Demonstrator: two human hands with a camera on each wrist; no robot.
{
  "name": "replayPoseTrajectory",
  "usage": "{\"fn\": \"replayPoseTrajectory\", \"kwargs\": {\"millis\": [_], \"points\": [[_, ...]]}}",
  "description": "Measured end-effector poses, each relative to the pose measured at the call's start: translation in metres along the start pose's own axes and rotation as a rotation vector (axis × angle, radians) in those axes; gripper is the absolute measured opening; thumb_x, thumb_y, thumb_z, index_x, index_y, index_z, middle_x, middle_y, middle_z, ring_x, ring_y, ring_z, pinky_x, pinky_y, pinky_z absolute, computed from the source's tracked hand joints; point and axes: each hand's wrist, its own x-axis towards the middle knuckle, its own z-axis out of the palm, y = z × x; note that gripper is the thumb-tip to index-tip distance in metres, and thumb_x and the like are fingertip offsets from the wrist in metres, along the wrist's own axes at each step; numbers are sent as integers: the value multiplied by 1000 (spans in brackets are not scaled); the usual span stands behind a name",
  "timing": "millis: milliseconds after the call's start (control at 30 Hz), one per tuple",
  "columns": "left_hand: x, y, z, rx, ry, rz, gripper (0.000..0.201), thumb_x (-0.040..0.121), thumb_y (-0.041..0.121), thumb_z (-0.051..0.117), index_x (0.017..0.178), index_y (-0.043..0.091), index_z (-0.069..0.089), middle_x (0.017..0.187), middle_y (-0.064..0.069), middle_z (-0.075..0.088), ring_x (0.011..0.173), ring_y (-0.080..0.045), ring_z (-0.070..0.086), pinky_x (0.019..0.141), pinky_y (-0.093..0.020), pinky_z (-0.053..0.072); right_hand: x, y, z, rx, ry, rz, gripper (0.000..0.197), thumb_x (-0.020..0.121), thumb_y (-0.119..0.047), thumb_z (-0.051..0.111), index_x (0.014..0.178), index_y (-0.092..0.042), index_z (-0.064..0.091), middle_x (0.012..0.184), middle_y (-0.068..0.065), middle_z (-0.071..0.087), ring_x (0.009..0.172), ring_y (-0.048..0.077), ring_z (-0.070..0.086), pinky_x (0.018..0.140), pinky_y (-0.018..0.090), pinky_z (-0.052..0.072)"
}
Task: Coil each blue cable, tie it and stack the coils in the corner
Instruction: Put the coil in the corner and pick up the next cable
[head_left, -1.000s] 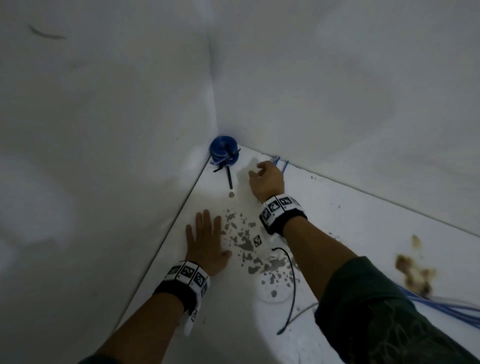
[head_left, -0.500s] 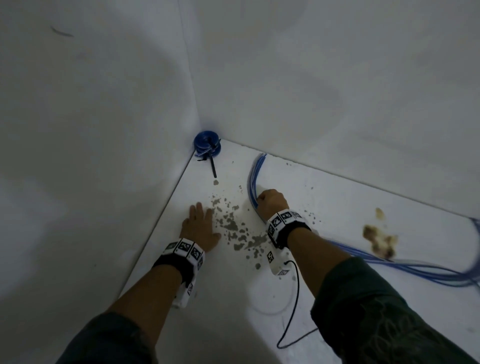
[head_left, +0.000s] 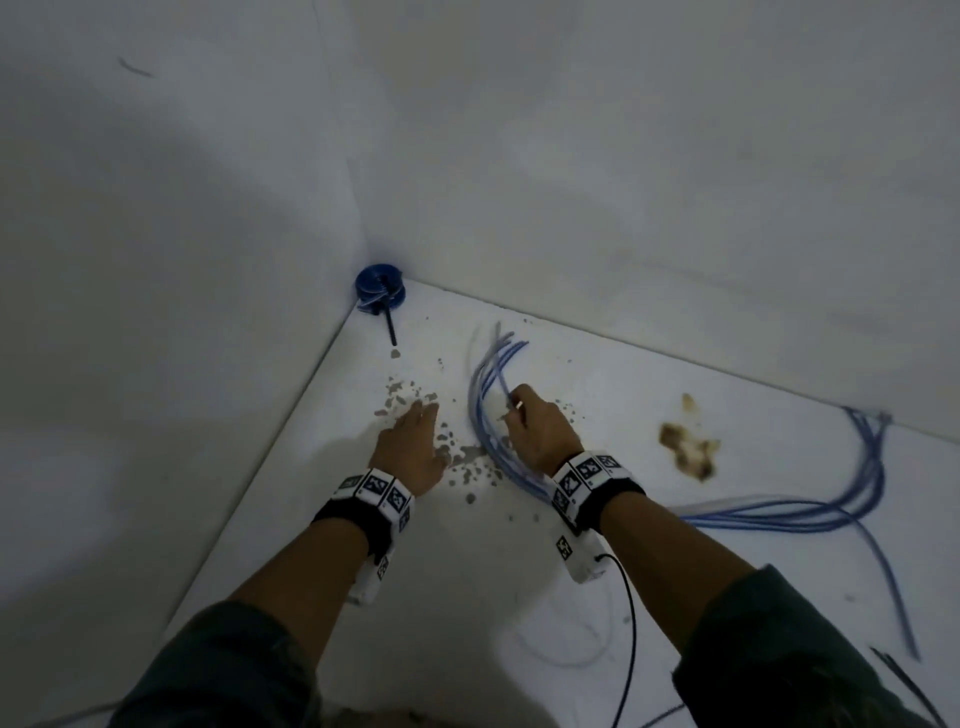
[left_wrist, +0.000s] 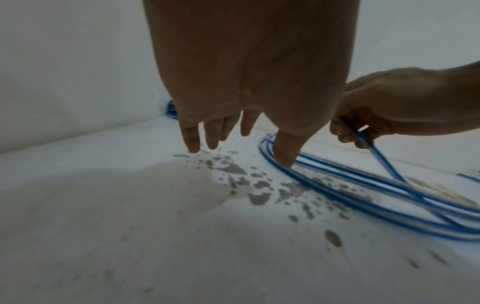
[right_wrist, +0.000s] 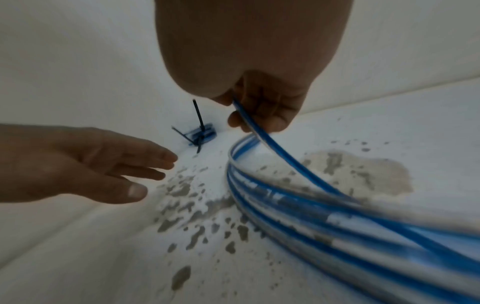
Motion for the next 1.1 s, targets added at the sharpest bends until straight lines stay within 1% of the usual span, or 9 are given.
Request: {"fn": "replayPoseTrajectory", "kwargs": {"millis": [167, 267, 433, 600, 700, 833, 933, 1033, 1100], "points": [[-16, 68, -6, -104, 362, 319, 53, 99, 24, 49, 149, 8, 36, 154, -17, 37, 141, -31, 37, 115, -52, 31, -48, 7, -53, -39, -112, -199, 23, 101, -14, 42, 98, -4, 63, 79, 7, 65, 68, 22, 55, 62, 28, 36], [-31, 112, 0, -182, 430, 454, 39, 101, 33, 41, 95, 9, 71, 86, -13, 71, 77, -29, 67, 72, -43, 56, -76, 24, -89, -18, 24, -285, 23, 98, -13, 47, 105, -6, 68, 94, 10, 70, 81, 23, 60, 71, 29, 43], [-61, 206, 13, -724, 132, 273, 36, 105, 28, 42, 79, 13, 62, 54, 4, 48, 47, -14, 42, 49, -25, 36, -117, 75, -157, -8, 406, -372, 21, 97, -21, 55, 104, -7, 69, 94, 9, 69, 86, 21, 60, 80, 33, 48], [-102, 289, 16, -917, -297, 402, 27, 107, 20, 36, 88, 11, 53, 53, 6, 35, 44, -8, 26, 44, -18, 20, -154, 130, -223, 48, 836, -270, 19, 97, -23, 58, 99, -8, 69, 91, 7, 66, 83, 21, 58, 78, 32, 45], [-129, 322, 18, -1009, -453, 450, 25, 106, 15, 34, 95, 6, 55, 57, -2, 49, 44, -13, 39, 46, -21, 30, -171, 146, -241, 140, 980, -237, 19, 100, -18, 54, 103, -5, 68, 95, 9, 65, 86, 13, 55, 80, 22, 43], [-153, 339, 21, -924, -580, 512, 19, 103, 8, 41, 99, 2, 58, 67, -5, 63, 54, -19, 57, 56, -27, 51, -183, 158, -243, 308, 1085, -111, 22, 102, -15, 50, 106, -3, 67, 99, 14, 65, 92, 23, 59, 83, 18, 40], [-158, 351, 25, -991, -382, 607, 17, 99, -2, 46, 95, 1, 62, 75, -7, 71, 65, -19, 67, 67, -30, 58, -193, 158, -225, 236, 945, -72, 21, 100, -14, 48, 97, -6, 66, 91, 15, 67, 85, 31, 61, 74, 30, 43], [-139, 357, 30, -1113, 114, 629, 15, 96, -6, 51, 95, -3, 66, 83, -9, 73, 78, -18, 72, 81, -32, 59, -215, 147, -187, 17, 540, -172, 21, 100, -23, 48, 82, -19, 58, 72, 6, 64, 67, 28, 58, 60, 35, 43], [-119, 345, 34, -875, 408, 584, 12, 94, -2, 58, 90, -1, 70, 84, -7, 73, 83, -18, 71, 87, -37, 58, -230, 138, -170, -137, 381, -285, 25, 101, -30, 46, 77, -23, 50, 66, 2, 59, 61, 29, 55, 53, 36, 40]]}}
